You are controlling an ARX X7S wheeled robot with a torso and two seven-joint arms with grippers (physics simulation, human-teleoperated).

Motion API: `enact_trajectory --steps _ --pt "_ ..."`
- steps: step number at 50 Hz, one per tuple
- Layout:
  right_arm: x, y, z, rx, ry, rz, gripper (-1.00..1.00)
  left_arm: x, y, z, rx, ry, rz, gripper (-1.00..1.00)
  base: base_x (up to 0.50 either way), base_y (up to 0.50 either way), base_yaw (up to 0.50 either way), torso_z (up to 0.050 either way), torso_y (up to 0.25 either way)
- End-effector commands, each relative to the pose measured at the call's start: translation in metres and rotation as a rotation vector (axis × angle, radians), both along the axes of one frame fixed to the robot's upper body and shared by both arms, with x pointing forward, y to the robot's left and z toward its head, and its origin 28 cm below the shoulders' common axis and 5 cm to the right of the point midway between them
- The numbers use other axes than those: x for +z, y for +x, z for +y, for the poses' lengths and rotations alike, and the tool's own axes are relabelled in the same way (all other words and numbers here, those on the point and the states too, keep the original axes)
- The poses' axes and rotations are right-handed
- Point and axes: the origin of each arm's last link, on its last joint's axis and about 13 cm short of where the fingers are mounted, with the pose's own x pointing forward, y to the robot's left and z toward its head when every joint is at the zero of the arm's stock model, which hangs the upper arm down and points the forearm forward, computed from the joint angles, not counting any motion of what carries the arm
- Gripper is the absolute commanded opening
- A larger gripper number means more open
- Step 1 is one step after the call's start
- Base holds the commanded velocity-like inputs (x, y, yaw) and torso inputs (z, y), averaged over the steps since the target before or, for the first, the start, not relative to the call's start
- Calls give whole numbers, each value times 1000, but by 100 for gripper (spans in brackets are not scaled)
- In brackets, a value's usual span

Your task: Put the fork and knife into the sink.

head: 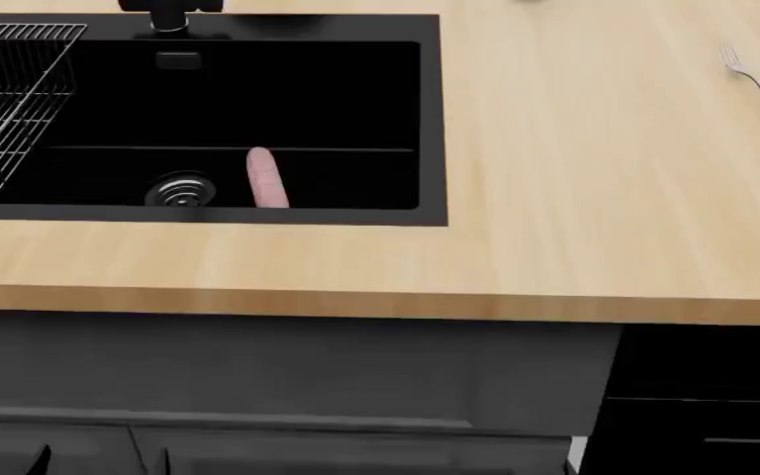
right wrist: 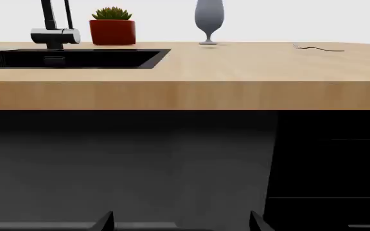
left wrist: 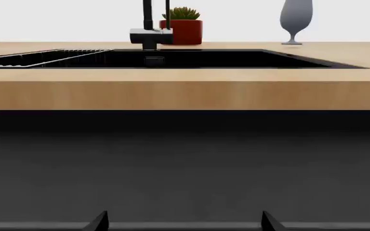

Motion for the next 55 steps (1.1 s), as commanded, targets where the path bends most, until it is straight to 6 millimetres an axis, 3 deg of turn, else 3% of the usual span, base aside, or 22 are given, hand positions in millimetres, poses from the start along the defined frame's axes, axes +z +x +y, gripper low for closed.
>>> enact_trajectory --steps 1,19,20,21,22,33,35,36,37,38,40,42,44,46,48,51,55 --pt "-2 1 0 0 0 0 100 -3 1 0 0 0 0 100 0 0 0 0 0" --pt "-1 -2 1 -2 -4 14 100 -1 -3 0 -2 -2 0 100 0 0 0 0 0" --pt "4 35 -9 -176 -77 -19 100 -7 16 5 42 203 -61 100 0 0 0 0 0" --pt "0 0 0 0 0 0 100 -2 1 0 0 28 -1 100 0 0 0 0 0" --pt "-1 -1 -2 -12 7 4 100 -1 1 1 5 -36 11 100 0 0 0 0 0" --pt "1 -1 -4 -30 -12 7 100 -3 9 4 47 18 -11 100 0 0 0 0 0" --pt "34 7 -13 -80 60 -32 100 41 16 8 62 42 -81 100 0 0 0 0 0" --pt "60 12 -19 -87 38 -78 100 56 25 14 155 107 -116 100 0 0 0 0 0" --pt "101 20 -26 -120 5 -166 100 104 39 19 169 133 -233 100 0 0 0 0 0" --pt "141 20 -29 -87 41 -259 100 147 40 20 162 152 -330 100 0 0 0 0 0" --pt "207 12 -33 -141 -78 -420 100 222 25 26 200 147 -524 100 0 0 0 0 0" --pt "267 -3 -32 -101 -8 -593 100 246 14 32 258 196 -497 100 0 0 0 0 0" --pt "285 -7 -32 -88 -11 -525 100 275 8 35 272 194 -568 100 0 0 0 0 0" --pt "310 -14 -31 -99 -79 -597 100 295 3 37 284 215 -615 100 0 0 0 0 0" --pt "326 -19 -37 -207 -19 -633 100 309 3 40 311 215 -635 100 0 0 0 0 0" --pt "328 -30 -29 -79 -79 -651 100 317 4 41 303 190 -641 100 0 0 0 0 0" --pt "328 -26 -31 -88 -83 -662 100 323 9 40 297 204 -664 100 0 0 0 0 0"
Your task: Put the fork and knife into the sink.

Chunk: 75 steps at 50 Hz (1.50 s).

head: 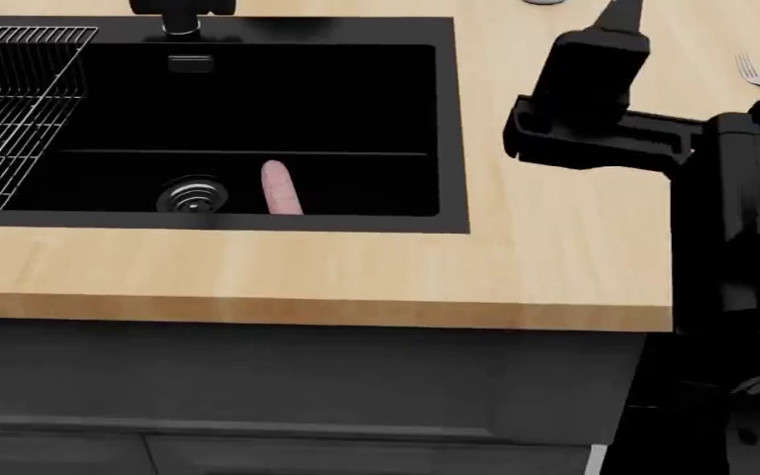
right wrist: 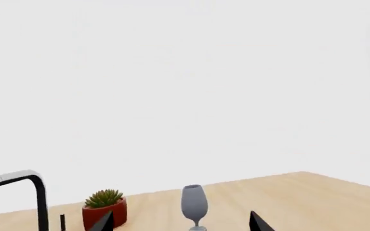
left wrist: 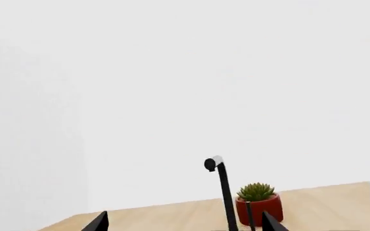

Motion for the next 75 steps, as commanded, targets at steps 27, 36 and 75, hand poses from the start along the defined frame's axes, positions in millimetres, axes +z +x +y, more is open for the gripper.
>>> enact_trajectory --steps 27,36,75 --pt "43 -36 -6 -53 -210 -199 100 52 -21 3 38 -29 -158 100 0 -321 0 0 0" --pt "41 -31 -5 -42 -214 -188 100 51 -19 4 44 -26 -158 100 0 -500 0 0 0" --pt "40 -29 -5 -29 -199 -172 100 51 -17 4 53 -15 -170 100 124 -128 0 0 0"
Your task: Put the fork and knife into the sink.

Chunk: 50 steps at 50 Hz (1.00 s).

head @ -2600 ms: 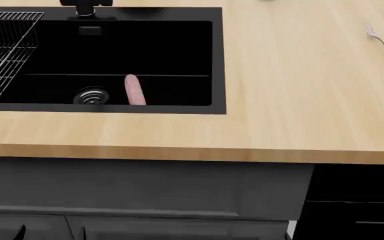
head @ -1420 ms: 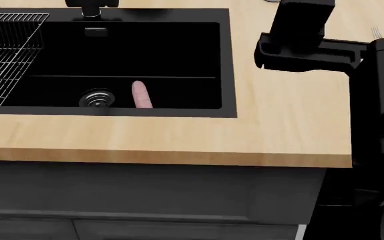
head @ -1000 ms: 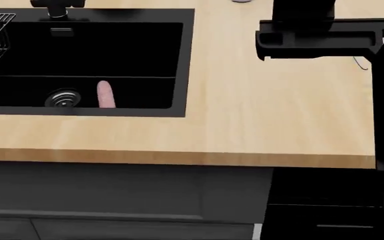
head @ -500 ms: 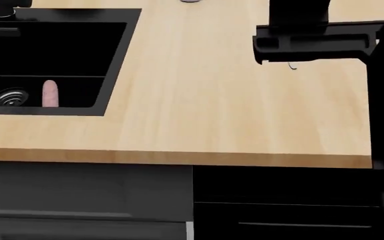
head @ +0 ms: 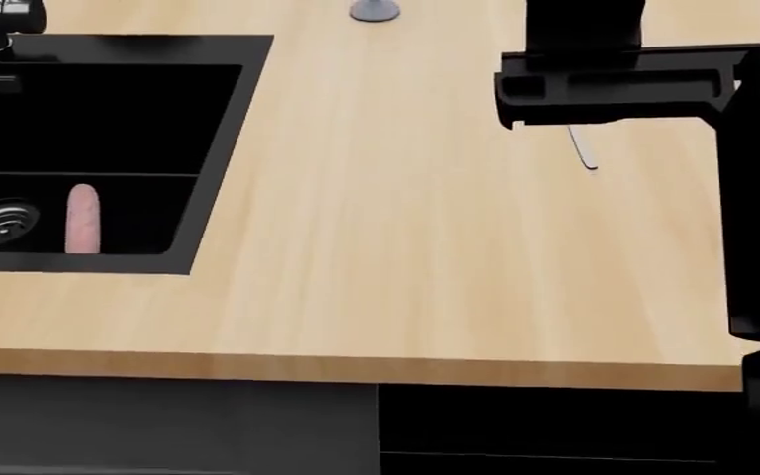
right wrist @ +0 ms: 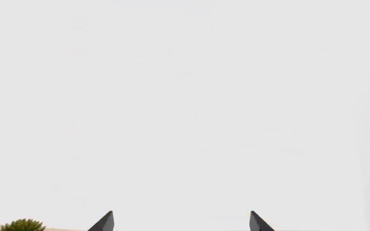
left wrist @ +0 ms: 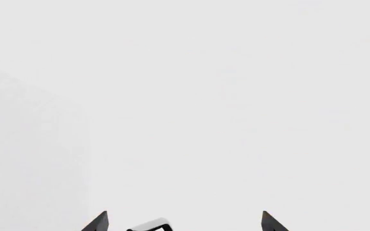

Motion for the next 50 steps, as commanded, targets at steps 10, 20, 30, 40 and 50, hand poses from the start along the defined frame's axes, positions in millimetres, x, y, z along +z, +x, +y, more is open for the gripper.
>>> enact_trajectory --steps 10,20,30,40,50 --pt "3 0 -2 25 28 -16 100 3 -1 -1 5 -9 -14 100 257 0 0 0 0" --pt "3 -1 -2 23 32 -12 100 4 -1 -1 9 -13 -25 100 260 0 0 0 0" --pt "1 0 -2 31 32 -7 100 5 -2 -1 8 -14 -19 100 260 0 0 0 0" --pt "2 -1 -2 24 31 -4 100 5 -3 0 17 -6 -23 100 259 0 0 0 0" --pt "1 0 -1 30 35 6 100 5 -3 0 12 -13 -23 100 252 0 0 0 2"
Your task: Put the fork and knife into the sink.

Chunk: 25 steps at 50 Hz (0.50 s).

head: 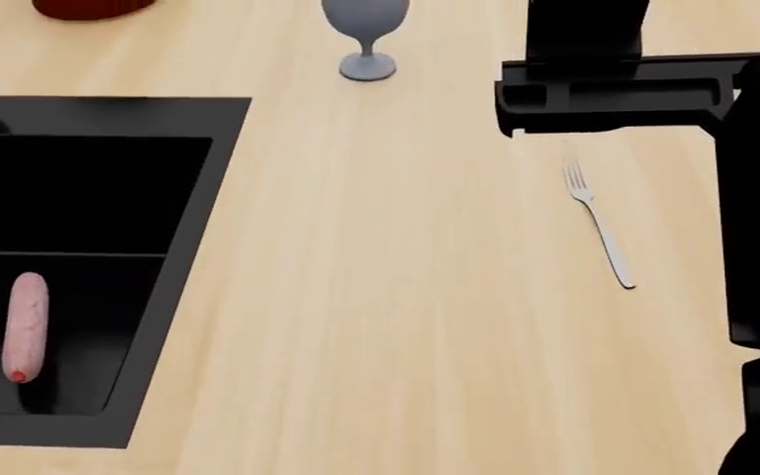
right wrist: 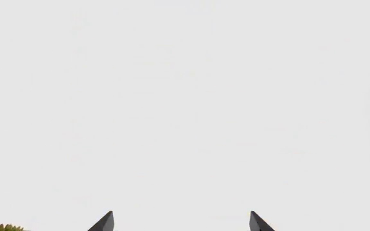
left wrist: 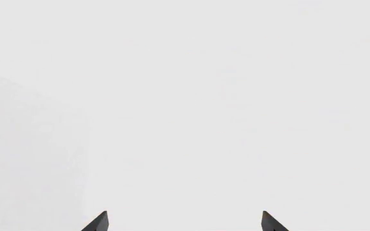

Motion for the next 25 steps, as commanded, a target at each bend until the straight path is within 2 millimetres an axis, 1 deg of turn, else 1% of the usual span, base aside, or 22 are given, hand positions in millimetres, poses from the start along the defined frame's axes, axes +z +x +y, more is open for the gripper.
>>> enact_trajectory --steps 1,19,22,25 --pt "3 1 -1 19 25 -9 100 1 -1 2 2 -23 -7 100 250 0 0 0 0" --pt "3 0 -1 18 22 -8 100 2 -2 3 2 -29 -12 100 235 0 0 0 0" --pt "4 0 -2 17 23 -6 100 2 -1 3 2 -30 -10 100 198 0 0 0 0" --pt "4 1 -1 16 22 -8 100 2 -2 3 3 -30 -12 100 0 0 0 0 4"
